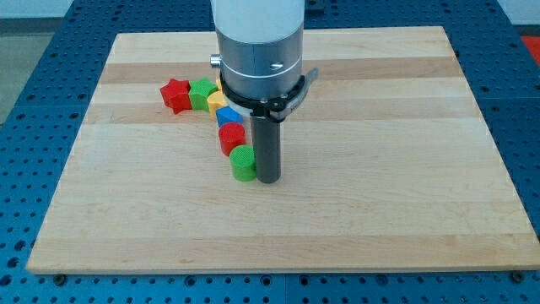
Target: Move the blue cube slightly up
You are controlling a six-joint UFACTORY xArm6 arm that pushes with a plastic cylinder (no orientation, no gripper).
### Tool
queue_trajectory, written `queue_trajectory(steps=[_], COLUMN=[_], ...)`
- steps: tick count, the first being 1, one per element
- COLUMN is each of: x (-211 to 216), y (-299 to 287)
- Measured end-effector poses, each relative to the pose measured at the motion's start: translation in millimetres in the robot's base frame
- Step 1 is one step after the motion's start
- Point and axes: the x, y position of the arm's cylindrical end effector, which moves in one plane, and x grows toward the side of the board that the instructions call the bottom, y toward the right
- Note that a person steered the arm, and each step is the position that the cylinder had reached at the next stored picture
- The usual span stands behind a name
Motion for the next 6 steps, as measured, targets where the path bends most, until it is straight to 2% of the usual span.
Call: queue_trajectory(steps=[4,5,6], x=[-5.0,-7.7,-32.2], y=[-9.5,30.8,40.6])
